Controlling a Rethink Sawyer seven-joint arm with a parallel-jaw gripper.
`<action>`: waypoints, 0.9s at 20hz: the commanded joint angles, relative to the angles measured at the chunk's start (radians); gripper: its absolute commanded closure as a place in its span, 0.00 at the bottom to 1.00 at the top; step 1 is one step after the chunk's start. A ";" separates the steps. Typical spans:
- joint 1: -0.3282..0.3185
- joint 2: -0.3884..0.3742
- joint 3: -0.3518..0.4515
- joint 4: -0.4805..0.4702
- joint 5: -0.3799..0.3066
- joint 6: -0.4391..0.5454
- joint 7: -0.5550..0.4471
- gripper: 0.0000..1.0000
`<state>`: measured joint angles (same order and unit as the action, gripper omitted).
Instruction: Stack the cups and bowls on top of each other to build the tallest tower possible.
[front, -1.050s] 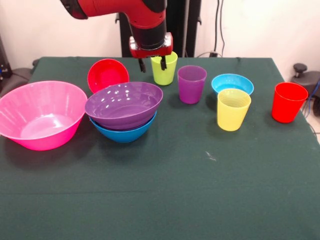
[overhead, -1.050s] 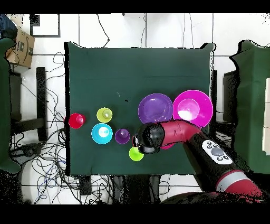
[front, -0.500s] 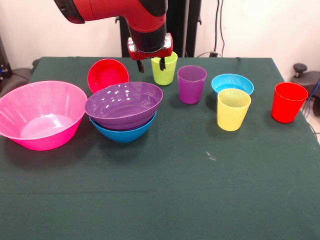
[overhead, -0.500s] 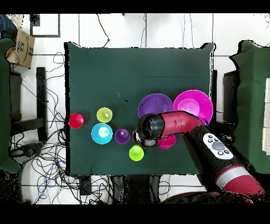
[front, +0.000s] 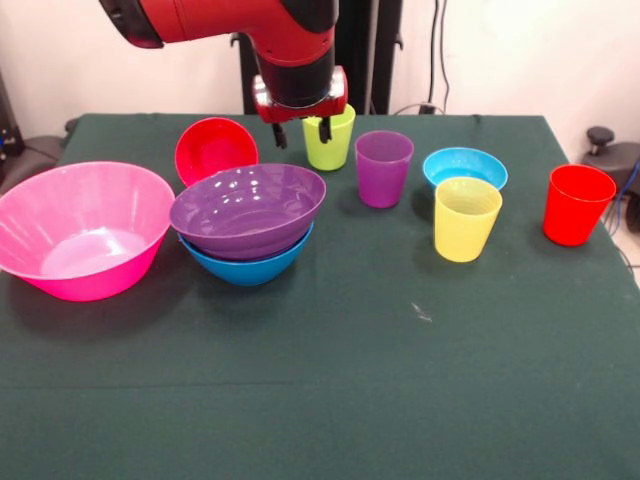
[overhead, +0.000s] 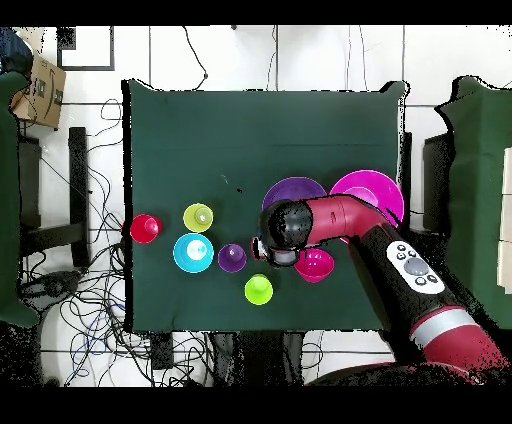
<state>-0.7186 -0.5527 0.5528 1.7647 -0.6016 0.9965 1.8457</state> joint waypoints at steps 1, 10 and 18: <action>-0.009 -0.011 0.071 -0.108 -0.065 0.116 -0.357 0.00; -0.031 -0.015 0.086 -0.149 -0.101 0.179 -0.424 0.00; -0.030 -0.026 0.080 -0.155 -0.115 0.202 -0.461 0.00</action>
<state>-0.7518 -0.5862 0.5976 1.6725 -0.6051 1.1230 1.7313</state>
